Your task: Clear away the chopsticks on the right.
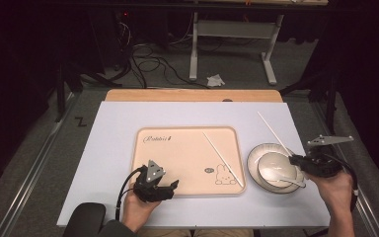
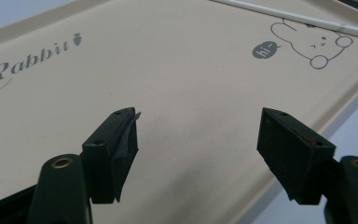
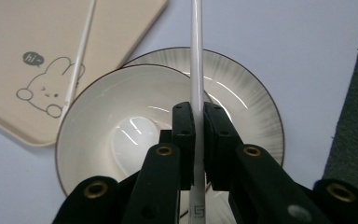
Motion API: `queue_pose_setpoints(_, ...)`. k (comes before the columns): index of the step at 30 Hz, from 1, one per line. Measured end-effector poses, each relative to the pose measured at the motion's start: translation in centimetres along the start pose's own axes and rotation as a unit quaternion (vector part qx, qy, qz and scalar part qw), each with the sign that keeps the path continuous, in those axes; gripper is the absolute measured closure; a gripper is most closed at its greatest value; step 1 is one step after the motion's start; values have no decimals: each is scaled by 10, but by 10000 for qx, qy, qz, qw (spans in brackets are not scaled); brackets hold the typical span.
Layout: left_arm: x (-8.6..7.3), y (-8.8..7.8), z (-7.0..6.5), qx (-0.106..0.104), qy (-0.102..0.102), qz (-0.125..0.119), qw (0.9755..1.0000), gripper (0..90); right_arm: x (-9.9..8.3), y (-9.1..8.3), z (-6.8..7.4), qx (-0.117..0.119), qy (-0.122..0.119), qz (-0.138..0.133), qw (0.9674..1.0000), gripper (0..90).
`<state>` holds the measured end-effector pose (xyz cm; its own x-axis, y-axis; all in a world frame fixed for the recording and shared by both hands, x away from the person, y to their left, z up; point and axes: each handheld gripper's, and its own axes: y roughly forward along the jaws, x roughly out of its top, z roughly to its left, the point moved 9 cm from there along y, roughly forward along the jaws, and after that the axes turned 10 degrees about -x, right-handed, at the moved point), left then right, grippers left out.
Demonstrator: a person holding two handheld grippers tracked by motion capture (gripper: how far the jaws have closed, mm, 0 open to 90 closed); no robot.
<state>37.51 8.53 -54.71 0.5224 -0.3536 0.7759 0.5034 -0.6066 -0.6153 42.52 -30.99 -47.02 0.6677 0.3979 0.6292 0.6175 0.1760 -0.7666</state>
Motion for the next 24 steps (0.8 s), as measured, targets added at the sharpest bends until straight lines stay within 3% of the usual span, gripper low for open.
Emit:
queue_pose_setpoints(9, 5, 6, -3, -115, 80, -20, 9999, 291, 4, -6, 37, 274, -252, -42, 9993, 854)
queue_pose_setpoints(14, 6, 7, -3, -137, 101, -30, 9999, 289, 3, -5, 48, 371, -294, 38, 9989, 853)
queue_pose_setpoints(17, 8, 8, -2, -17, 127, -43, 9999, 286, 4, -2, 56, 409, -320, 24, 9986, 853)
queue_pose_setpoints(24, 9, 8, -2, 11, 114, -113, 9999, 282, 7, 4, 76, 480, -324, 47, 9983, 853)
